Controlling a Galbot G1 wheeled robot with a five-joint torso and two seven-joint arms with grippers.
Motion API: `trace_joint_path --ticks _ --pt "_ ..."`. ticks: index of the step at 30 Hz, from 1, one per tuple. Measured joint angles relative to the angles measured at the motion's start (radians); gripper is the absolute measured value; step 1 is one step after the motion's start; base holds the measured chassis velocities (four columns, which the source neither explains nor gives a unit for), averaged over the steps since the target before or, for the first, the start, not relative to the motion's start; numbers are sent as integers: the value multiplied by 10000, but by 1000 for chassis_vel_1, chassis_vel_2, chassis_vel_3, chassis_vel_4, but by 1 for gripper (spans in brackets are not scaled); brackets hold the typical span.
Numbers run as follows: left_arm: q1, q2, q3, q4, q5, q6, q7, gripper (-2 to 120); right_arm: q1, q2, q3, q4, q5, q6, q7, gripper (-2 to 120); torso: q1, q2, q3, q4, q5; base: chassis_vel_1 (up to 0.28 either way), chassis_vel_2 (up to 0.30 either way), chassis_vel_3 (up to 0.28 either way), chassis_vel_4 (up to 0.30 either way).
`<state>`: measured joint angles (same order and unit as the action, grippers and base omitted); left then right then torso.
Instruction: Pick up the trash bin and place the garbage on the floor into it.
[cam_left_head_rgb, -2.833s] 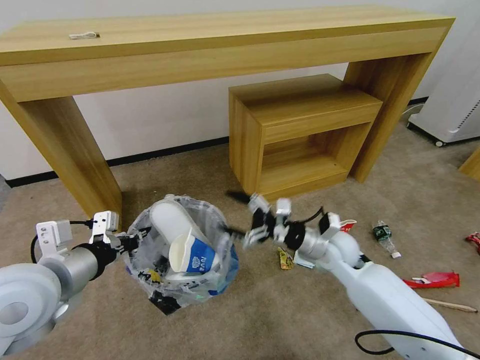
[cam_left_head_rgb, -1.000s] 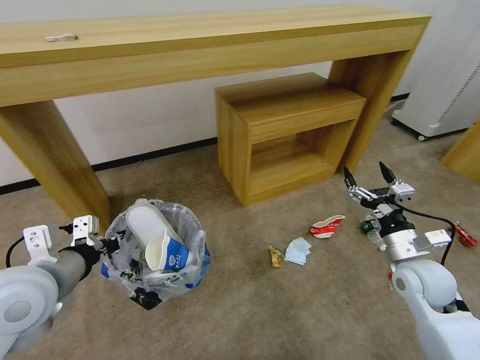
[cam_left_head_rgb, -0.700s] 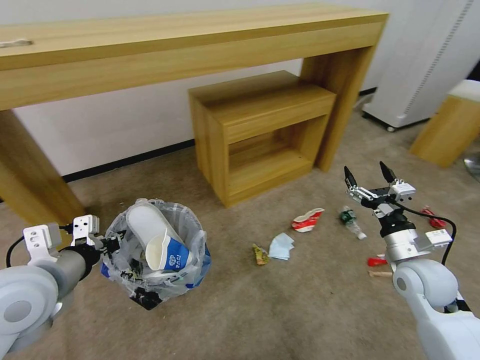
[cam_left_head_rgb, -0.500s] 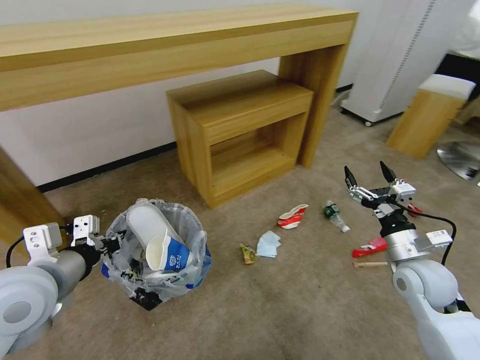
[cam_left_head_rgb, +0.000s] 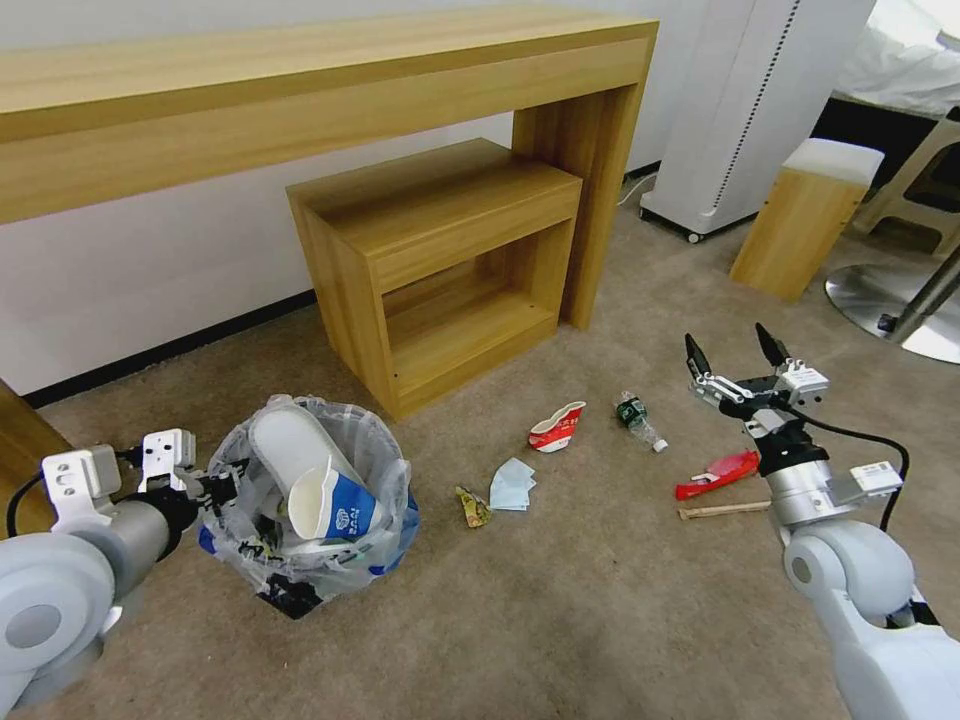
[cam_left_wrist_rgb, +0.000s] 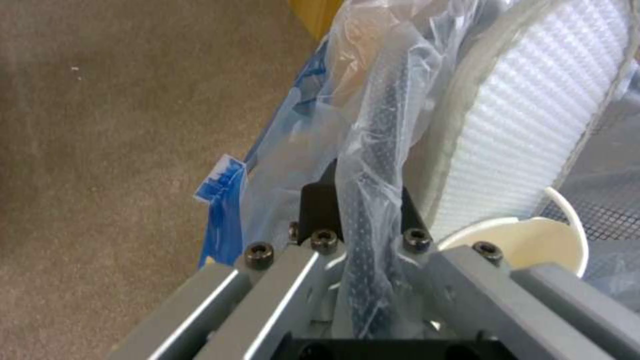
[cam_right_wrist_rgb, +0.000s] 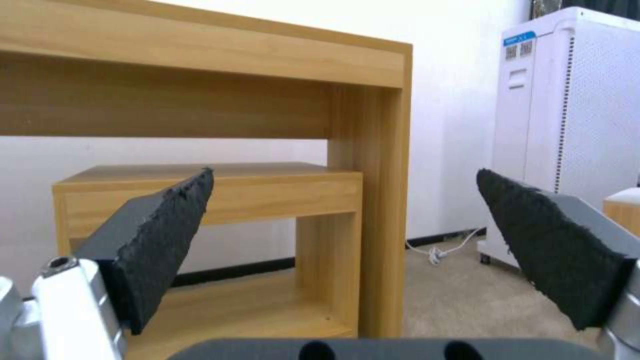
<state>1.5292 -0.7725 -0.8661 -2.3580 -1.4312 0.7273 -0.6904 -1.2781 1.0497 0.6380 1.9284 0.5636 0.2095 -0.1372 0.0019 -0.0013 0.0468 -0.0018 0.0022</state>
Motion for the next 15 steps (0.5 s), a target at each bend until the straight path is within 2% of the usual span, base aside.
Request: trace_joint_path --ticks 5,9,15 --pt "19 17 -27 -25 -13 0 4 1 -10 21 -36 -6 -1 42 -12 100 0 0 0 0 0 0 0 0 0" --pt "45 25 -53 -61 -16 0 4 1 0 18 -54 -6 -2 74 -15 100 -1 0 -1 1 1 -63 78 82 -82" --pt "52 54 -100 -77 -33 0 5 1 11 -36 -57 -6 1 107 -7 100 0 0 1 0 0 -182 165 165 -178"
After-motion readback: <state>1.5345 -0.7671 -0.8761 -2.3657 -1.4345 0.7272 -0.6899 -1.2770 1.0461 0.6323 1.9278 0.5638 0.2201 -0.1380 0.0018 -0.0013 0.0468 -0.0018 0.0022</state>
